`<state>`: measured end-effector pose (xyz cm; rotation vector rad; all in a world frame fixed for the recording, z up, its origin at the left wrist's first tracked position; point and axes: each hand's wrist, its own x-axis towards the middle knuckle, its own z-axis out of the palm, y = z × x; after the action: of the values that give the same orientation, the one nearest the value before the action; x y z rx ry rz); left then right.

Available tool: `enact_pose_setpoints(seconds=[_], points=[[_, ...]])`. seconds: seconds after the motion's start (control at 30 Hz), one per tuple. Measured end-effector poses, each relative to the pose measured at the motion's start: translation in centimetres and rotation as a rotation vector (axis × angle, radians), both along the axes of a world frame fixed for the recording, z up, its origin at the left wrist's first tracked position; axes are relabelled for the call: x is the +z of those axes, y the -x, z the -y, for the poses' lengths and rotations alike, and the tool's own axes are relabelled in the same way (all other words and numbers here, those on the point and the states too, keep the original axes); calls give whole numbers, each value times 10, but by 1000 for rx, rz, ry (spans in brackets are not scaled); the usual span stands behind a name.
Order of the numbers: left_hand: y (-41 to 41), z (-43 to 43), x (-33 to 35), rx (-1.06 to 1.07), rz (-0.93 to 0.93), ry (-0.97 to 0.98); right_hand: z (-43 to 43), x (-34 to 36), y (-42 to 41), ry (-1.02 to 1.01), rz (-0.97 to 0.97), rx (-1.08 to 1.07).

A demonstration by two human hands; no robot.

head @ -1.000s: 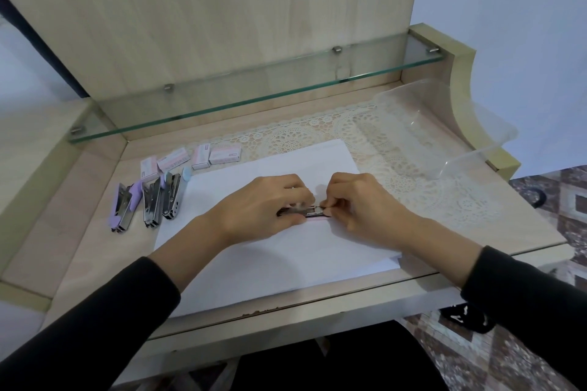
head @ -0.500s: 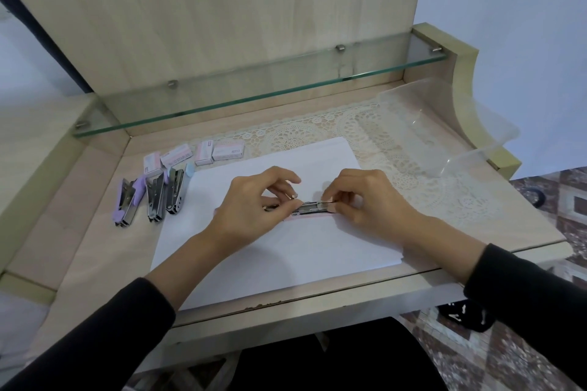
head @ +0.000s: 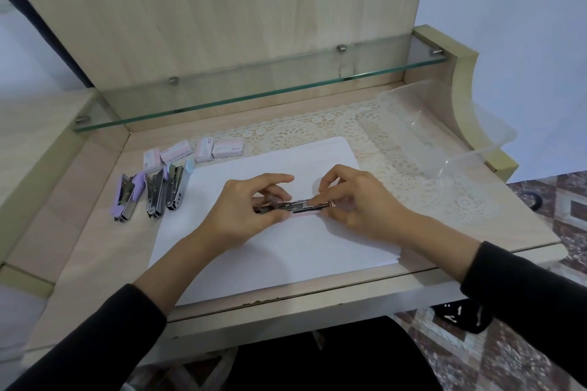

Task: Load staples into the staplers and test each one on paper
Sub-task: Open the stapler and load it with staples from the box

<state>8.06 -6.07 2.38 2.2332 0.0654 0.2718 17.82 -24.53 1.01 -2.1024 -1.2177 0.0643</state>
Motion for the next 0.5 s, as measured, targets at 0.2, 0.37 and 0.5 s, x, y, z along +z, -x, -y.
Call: enact_pose_setpoints(seconds=[0.2,0.37,0.5], points=[[1,-7,1,-51,-69,-7,-6,6,1,73,1,-2],[0,-7,3,-45,-72,-53,-12,3,6,96,35,44],[3,-7,9,-25,-105,-242,-12,5,6,30,-28,2]])
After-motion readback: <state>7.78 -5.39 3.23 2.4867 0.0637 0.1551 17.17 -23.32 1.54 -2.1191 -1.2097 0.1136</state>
